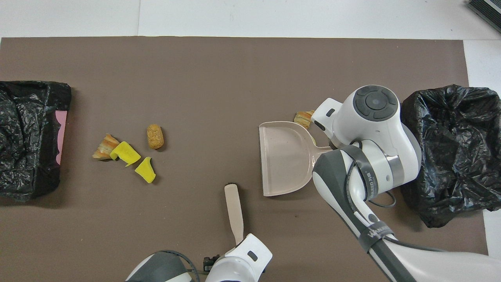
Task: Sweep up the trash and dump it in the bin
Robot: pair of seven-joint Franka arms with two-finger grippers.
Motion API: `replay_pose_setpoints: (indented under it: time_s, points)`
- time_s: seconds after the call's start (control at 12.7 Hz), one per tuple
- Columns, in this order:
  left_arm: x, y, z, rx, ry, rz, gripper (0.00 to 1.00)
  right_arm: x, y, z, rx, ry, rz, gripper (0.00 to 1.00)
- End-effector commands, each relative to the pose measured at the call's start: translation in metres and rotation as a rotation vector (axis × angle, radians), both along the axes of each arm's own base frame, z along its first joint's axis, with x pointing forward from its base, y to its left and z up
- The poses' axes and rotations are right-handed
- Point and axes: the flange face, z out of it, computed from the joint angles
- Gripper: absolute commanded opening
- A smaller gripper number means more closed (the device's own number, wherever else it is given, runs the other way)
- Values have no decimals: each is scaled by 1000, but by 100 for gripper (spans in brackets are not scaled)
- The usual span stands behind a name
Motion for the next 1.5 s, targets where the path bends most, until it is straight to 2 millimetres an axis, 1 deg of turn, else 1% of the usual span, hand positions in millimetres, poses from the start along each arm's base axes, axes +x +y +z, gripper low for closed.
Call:
replay_pose_setpoints:
  time_s: [0.0, 0.16, 0.47, 0.63, 1.03, 1.11, 1.18, 1.34, 1.42]
  points:
    - [-5, -6, -21, -10, 7, 30, 96, -8, -3, 1, 0, -22, 48, 0]
    - [-8, -3, -27, 3, 14, 30, 79, -10, 2, -3, -2, -16, 54, 0]
    - [-11, -1, -31, -8, 66, 61, 55, -11, 5, -3, -2, -21, 60, 0]
    - [-13, -1, -32, -7, 77, 65, 54, -11, 5, -3, -2, -20, 60, 0]
    - [-14, 0, -33, -15, 96, 78, 54, -11, 6, -3, -1, -26, 62, 0]
    - [-15, 0, -34, -15, 102, 83, 50, -11, 8, -3, 0, -29, 65, 0]
    - [-14, 0, -34, -21, 111, 89, 34, -13, 14, -3, -1, -31, 75, 0]
    - [-11, 0, -33, -22, 111, 80, 0, -13, 15, -3, -1, -34, 76, 0]
    - [-6, 0, -33, -19, 115, 90, 0, -12, 15, -3, 0, -37, 77, 0]
